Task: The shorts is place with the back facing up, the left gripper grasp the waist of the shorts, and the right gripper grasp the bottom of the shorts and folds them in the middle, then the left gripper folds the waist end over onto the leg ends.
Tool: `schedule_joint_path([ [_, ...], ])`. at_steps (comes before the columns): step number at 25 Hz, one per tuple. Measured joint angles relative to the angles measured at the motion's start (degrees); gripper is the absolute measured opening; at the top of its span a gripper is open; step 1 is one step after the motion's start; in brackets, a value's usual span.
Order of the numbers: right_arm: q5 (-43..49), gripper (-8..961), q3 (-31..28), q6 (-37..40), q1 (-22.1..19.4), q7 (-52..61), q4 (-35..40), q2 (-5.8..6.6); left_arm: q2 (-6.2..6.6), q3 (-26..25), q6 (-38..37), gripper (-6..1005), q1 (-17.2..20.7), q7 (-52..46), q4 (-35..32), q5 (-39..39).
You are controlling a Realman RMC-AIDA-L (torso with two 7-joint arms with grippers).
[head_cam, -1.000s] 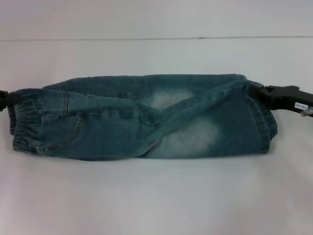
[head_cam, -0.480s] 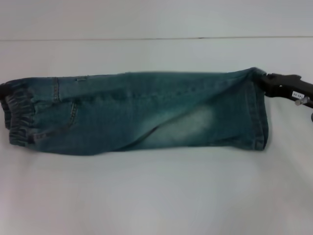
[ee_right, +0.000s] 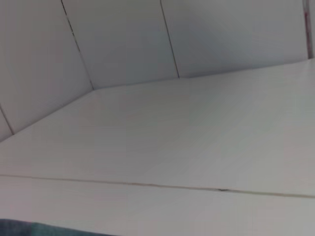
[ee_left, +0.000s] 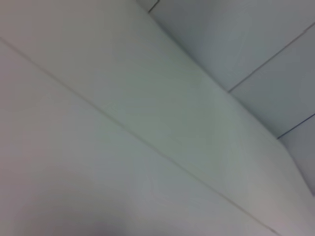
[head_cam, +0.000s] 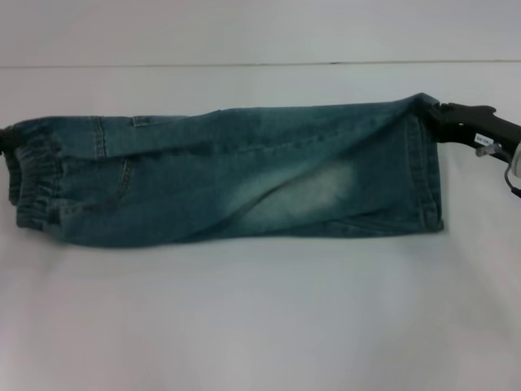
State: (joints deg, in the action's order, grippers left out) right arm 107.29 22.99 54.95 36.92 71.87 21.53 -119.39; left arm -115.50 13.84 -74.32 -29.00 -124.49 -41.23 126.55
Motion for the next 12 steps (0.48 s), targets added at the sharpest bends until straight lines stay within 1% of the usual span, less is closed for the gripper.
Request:
schedule_joint_path([
  [8, -0.2, 58, 0.1, -2.5, 1.8, -2.9, -1.2, -0.11, -0.22, 0.3, 4.6, 86, -0.3, 4.7, 3.1, -2.2],
  [12, -0.9, 60, 0.2, -5.0, 2.5, -4.8, -2.6, -0.13, -0.81, 0.3, 6.3, 88, -0.8, 8.7, 4.2, -3.0],
])
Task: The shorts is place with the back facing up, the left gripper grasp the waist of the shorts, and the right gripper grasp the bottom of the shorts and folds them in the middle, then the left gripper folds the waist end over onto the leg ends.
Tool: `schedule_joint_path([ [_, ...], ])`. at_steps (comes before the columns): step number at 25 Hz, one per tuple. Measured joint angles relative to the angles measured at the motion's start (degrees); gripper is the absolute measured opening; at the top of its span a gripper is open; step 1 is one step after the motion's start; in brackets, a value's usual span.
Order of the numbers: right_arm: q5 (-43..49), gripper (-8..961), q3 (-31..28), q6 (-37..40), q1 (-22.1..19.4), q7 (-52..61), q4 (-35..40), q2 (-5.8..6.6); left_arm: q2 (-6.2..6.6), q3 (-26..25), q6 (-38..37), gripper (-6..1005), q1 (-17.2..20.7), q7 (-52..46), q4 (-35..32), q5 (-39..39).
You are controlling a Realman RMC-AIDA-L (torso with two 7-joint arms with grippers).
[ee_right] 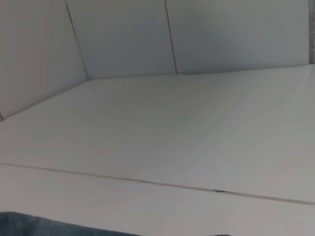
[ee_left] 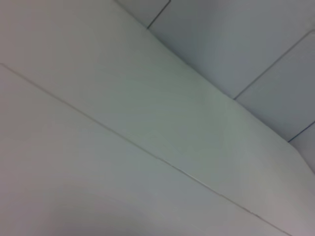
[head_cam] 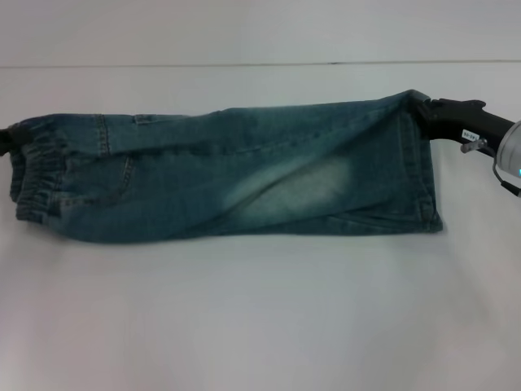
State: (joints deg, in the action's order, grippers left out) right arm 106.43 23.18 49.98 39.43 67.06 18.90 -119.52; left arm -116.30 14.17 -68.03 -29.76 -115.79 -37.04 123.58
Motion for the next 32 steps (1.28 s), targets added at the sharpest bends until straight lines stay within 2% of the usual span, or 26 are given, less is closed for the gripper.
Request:
schedule_joint_path([
  [6, -0.4, 64, 1.3, -2.9, 0.6, -1.1, -1.5, -0.15, -1.92, 0.1, 0.8, 90, -0.4, 5.9, -0.6, -3.7],
  [10, -0.5, 206, 1.3, -2.8, 0.5, -1.1, -1.8, -0.11, -2.08, 0.1, 2.7, 92, -0.2, 6.7, -0.5, -4.9],
  [16, -0.5, 469, 1.3, -3.0, 0.1, -1.0, -1.8, -0.03, -2.11, -0.2, 4.1, 283, 0.4, 7.1, -0.1, -5.0],
  [17, -0.5, 517, 1.3, -3.0, 0.1, -1.1, -1.8, -0.02, -2.12, -0.1, 4.2, 361, 0.4, 7.1, 0.0, -5.0],
  [19, -0.5, 560, 1.3, -3.0, 0.1, -1.1, -1.8, 0.0, -2.14, 0.2, 4.2, 516, 0.4, 7.2, 0.1, -5.0],
  [25, -0.2, 689, 2.9, -2.4, -0.8, 2.0, -1.4, 0.69, -2.02, 0.2, 3.4, 784, 0.6, 7.2, 0.1, -5.1],
  [29, -0.1, 764, 4.4, 2.9, -2.4, 6.5, 0.2, 1.76, -1.43, 0.4, -0.6, 915, 1.9, 7.2, -1.4, -4.7],
  [30, -0.1, 775, 4.6, 5.5, -3.1, 7.9, 1.1, 2.11, -1.17, 0.4, -1.8, 948, 2.3, 7.2, -1.8, -4.6],
  [32, -0.1, 796, 5.4, 13.2, -4.6, 11.4, 3.6, 3.03, -0.52, 0.4, -5.2, 947, 3.4, 7.2, -3.3, -3.7],
])
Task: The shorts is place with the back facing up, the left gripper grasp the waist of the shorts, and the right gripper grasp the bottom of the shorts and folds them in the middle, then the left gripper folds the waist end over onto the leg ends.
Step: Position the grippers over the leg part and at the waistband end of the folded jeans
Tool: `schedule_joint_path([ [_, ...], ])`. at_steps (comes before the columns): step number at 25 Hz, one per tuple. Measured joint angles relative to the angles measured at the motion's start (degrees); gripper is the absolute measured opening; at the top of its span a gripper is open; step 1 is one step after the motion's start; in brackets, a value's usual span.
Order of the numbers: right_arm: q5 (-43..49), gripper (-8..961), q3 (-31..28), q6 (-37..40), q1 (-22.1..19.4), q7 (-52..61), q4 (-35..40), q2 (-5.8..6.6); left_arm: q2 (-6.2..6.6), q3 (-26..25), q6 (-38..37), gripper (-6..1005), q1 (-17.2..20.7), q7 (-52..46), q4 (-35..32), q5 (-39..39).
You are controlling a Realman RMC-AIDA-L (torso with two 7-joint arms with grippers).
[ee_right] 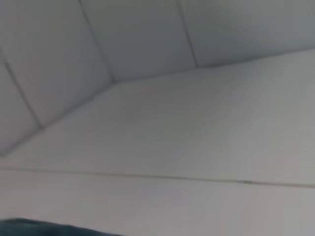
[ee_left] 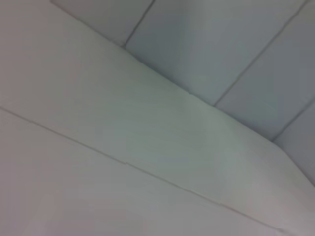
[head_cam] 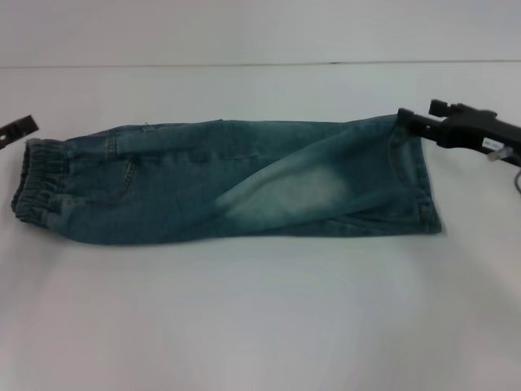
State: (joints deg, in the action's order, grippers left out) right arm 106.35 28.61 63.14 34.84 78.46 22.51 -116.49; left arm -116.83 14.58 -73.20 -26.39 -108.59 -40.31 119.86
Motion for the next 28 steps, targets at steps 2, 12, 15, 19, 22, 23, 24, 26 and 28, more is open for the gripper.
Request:
schedule_joint_path([
  [2, 0.0, 806, 1.1, 9.6, -1.4, 3.3, 2.5, 1.24, 0.39, 0.0, -3.0, 947, 1.1, -0.5, -1.9, 1.2],
  [12, 6.0, 796, 8.9, 44.1, -4.0, 10.4, 12.8, 4.48, 1.02, 0.3, -7.7, 941, 2.3, -11.6, -6.5, 12.9],
  [15, 8.6, 796, 8.9, 45.0, -3.9, 11.7, 14.1, 3.35, 1.45, 1.8, -8.1, 937, 1.1, -18.2, -6.8, 16.1],
  [19, 9.6, 794, 9.0, 43.7, -3.8, 11.5, 13.9, 2.5, 2.3, 3.5, -7.8, 935, -1.6, -26.9, -6.9, 21.4],
  [22, 10.5, 794, 9.2, 42.9, -3.4, 11.4, 13.9, 1.89, 2.94, 4.3, -7.4, 934, -3.5, -31.8, -6.6, 24.2],
  [23, 10.8, 793, 9.2, 42.8, -3.3, 11.4, 13.9, 1.74, 3.12, 4.4, -7.3, 934, -4.1, -32.9, -6.3, 24.9],
  [24, 11.1, 793, 9.2, 42.6, -3.3, 11.4, 14.0, 1.6, 3.3, 4.5, -7.1, 933, -4.6, -34.0, -6.0, 25.6],
  [26, 11.4, 792, 9.2, 42.0, -3.2, 11.4, 14.0, 1.49, 3.61, 4.9, -6.4, 932, -5.5, -35.5, -5.0, 26.7],
  [28, 11.6, 792, 9.2, 41.6, -3.2, 11.4, 13.9, 1.43, 3.73, 5.5, -5.6, 932, -6.0, -36.5, -4.2, 27.2],
])
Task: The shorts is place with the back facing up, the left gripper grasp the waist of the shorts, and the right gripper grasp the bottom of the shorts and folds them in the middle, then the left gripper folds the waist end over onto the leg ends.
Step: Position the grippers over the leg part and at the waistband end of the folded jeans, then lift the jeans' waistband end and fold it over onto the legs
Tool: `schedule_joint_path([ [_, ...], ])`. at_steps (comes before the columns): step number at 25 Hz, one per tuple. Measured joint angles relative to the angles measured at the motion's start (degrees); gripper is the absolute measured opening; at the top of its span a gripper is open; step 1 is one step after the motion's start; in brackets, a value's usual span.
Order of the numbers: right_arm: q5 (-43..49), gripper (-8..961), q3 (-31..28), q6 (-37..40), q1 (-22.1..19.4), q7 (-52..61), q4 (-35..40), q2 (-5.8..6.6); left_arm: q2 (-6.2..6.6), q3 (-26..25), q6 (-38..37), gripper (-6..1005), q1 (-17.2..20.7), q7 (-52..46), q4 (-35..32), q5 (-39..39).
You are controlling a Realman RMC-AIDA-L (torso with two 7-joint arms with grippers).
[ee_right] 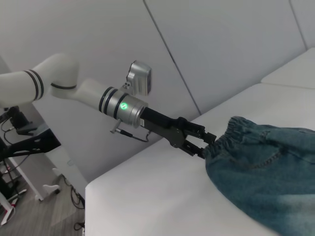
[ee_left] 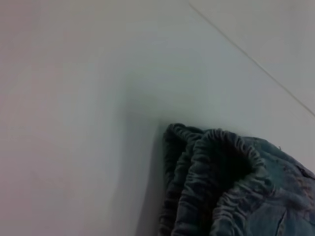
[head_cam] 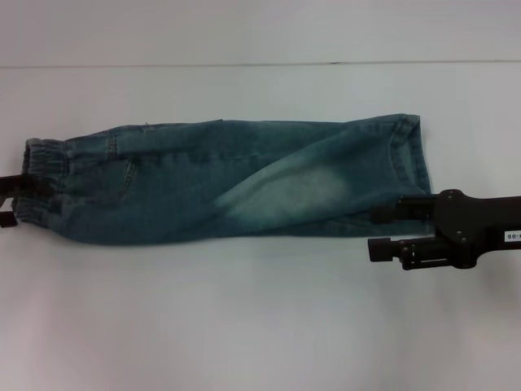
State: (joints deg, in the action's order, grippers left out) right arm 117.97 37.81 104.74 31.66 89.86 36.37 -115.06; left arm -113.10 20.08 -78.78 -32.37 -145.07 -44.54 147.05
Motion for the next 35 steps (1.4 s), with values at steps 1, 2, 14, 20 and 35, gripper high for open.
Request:
schedule_joint_path([
  [1, 0.0, 792, 0.0, -0.1, 0.0, 0.0, 0.0, -0.02, 0.01, 0.6, 0.5, 931, -0.2, -0.7, 0.3, 0.3],
  [2, 0.0, 791, 0.0, -0.2, 0.0, 0.0, 0.0, -0.04, 0.01, 1.1, 0.8, 931, -0.3, -1.2, 0.5, 0.6],
  [14, 0.1, 788, 0.0, -2.1, 0.0, 0.0, 0.0, -0.39, -0.69, 2.9, 3.8, 926, -0.7, -2.2, 1.5, 0.9],
  [20, 0.1, 786, 0.0, -2.3, 0.0, 0.1, 0.0, -0.54, -0.8, 3.1, 5.0, 608, -0.9, -2.0, 1.8, 0.9],
  [35, 0.2, 782, 2.3, -4.6, 0.1, 0.0, -0.1, -1.17, -1.2, 3.2, 5.7, 238, -1.2, -1.1, 1.9, 0.9],
])
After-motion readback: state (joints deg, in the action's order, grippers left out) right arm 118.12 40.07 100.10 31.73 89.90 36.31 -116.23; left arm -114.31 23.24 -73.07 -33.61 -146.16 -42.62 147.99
